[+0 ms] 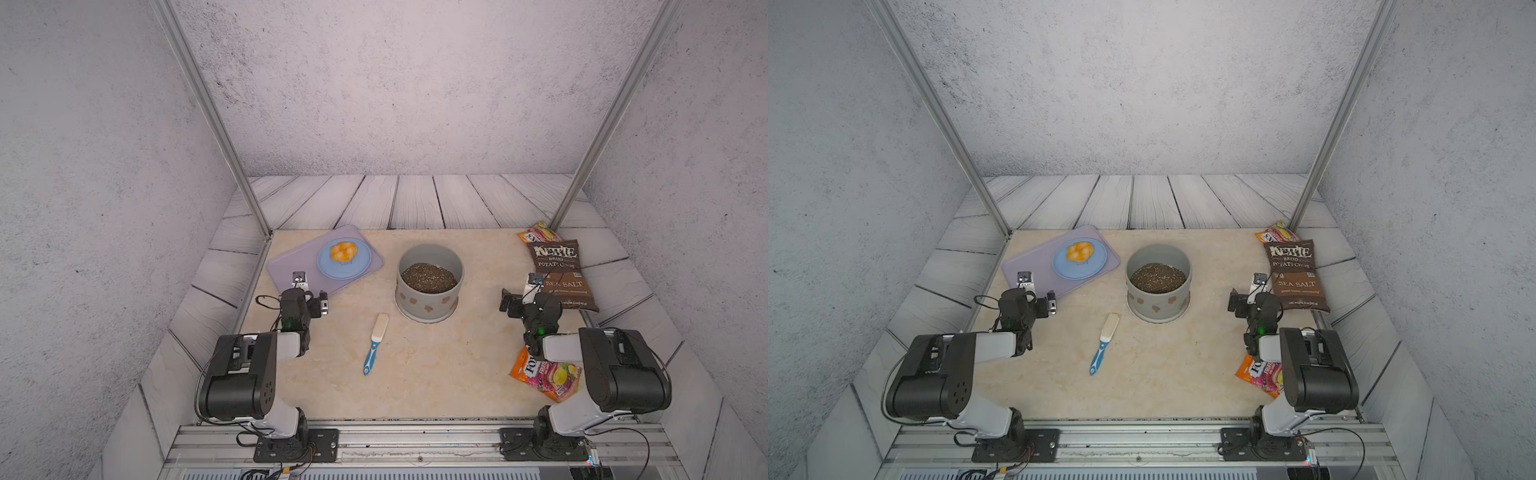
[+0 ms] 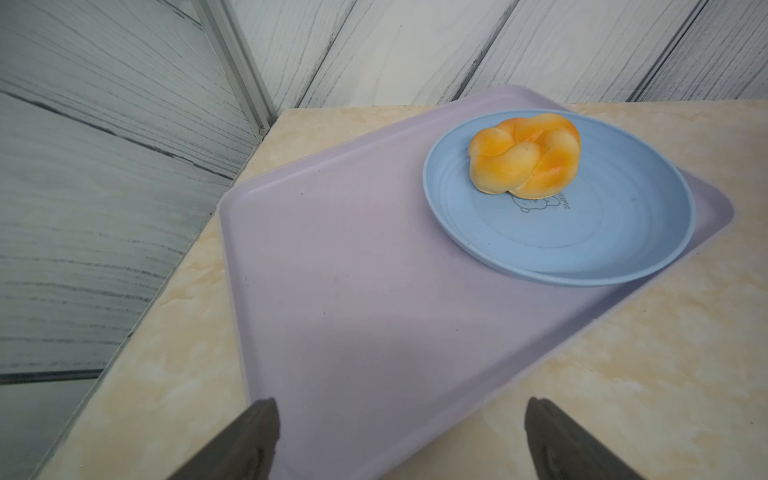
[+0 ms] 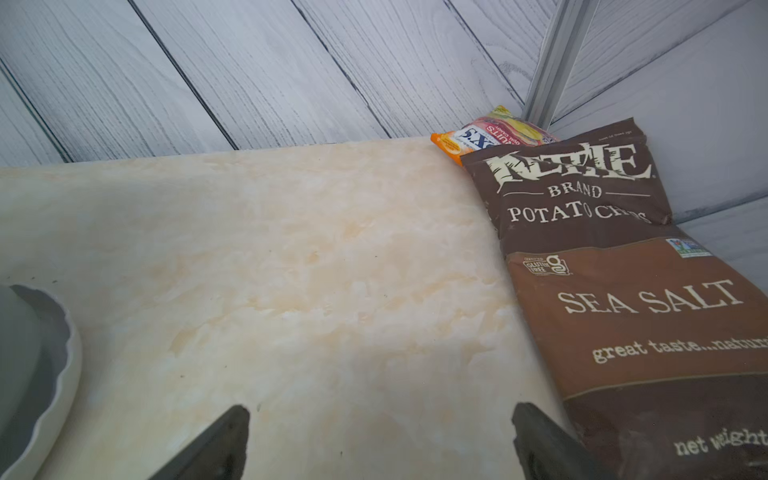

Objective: Scrub the dried mud off the ceramic pot
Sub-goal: Pick up the brush from the center of the board.

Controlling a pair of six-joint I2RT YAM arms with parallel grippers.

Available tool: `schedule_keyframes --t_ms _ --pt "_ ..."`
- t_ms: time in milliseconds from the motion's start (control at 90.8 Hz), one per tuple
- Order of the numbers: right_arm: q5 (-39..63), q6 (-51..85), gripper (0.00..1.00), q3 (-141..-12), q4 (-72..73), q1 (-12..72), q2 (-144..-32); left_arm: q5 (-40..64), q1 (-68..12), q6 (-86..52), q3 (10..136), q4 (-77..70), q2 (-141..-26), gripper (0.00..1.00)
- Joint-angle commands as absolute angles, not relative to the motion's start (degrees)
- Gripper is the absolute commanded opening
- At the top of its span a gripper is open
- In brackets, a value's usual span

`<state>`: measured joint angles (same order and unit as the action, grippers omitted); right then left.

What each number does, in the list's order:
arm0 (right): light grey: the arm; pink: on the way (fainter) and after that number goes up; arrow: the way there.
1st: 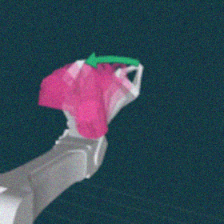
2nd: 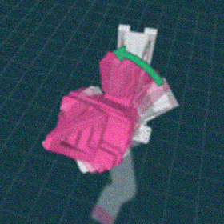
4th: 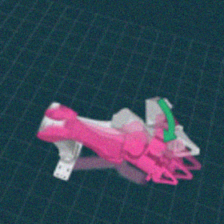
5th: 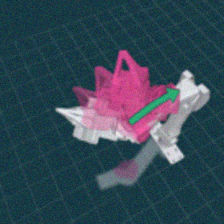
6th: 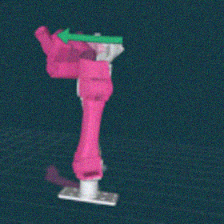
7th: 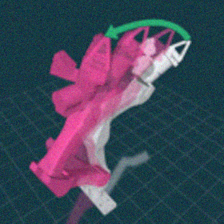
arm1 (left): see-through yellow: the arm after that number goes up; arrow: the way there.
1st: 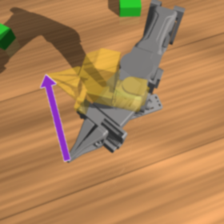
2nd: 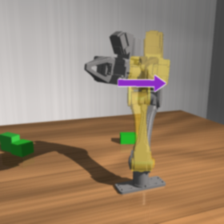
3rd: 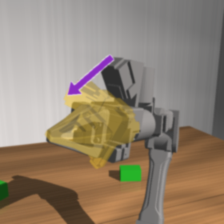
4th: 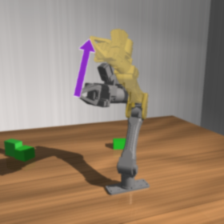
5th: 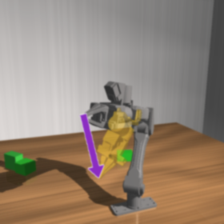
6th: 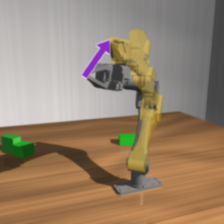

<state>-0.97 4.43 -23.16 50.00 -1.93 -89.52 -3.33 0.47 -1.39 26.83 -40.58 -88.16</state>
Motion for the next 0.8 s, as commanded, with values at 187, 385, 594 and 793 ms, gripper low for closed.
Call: schedule_keyframes --t_ms 187,385,594,793 --pt "2.8 2.6 0.99 -24.4 48.8 -1.7 -89.9 -2.7 0.4 -1.5 27.4 -41.8 -87.8 0.98" --pt "3.2 2.4 0.99 -25.0 42.6 -1.8 -83.8 -3.6 -0.2 -1.0 30.8 -29.3 -78.4 0.98" --pt "5.6 6.0 0.99 -30.9 24.2 -1.6 -68.5 -3.5 -1.1 -7.1 40.3 -4.2 -67.6 0.98" --pt "11.0 13.8 0.99 -37.5 4.3 1.6 -59.2 -0.7 -12.1 -17.5 48.1 21.2 -62.5 0.98"
